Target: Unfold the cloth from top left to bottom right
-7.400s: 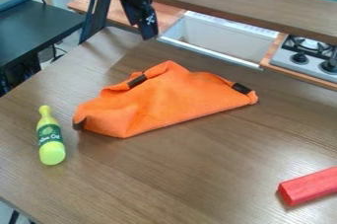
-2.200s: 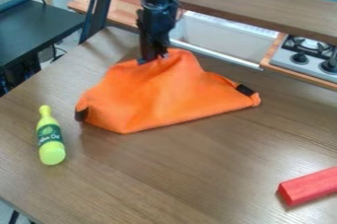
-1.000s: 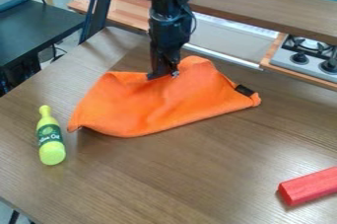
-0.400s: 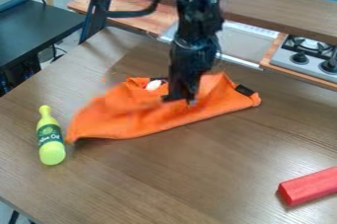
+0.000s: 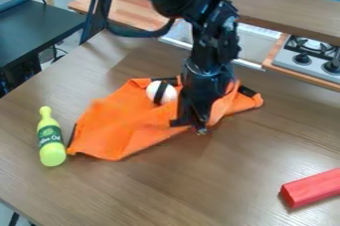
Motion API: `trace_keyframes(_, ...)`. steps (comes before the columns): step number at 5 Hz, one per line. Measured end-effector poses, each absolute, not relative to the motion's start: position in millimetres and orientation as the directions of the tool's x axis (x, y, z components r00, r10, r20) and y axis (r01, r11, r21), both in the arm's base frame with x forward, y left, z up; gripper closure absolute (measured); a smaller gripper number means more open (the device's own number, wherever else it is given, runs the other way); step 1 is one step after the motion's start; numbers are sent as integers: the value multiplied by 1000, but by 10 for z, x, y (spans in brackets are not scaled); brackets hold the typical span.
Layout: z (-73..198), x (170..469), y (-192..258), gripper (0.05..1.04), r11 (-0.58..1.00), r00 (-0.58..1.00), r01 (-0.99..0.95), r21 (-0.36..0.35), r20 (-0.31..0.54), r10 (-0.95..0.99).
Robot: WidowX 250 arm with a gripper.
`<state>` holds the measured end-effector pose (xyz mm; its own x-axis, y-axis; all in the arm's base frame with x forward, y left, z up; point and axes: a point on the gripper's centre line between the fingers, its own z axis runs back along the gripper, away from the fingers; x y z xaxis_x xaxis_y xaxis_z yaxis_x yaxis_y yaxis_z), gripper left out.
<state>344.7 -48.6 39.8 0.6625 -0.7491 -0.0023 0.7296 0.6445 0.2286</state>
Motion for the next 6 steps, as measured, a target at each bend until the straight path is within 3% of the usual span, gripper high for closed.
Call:
trace_keyframes(2,346,3145,-683,1035,587,603,781,213,-16,-797)
trace_keyframes(4,496,2861,-764,1035,539,546,821,191,15,-838)
trace_keyframes(6,460,2710,-828,1035,500,502,860,103,0,-865)
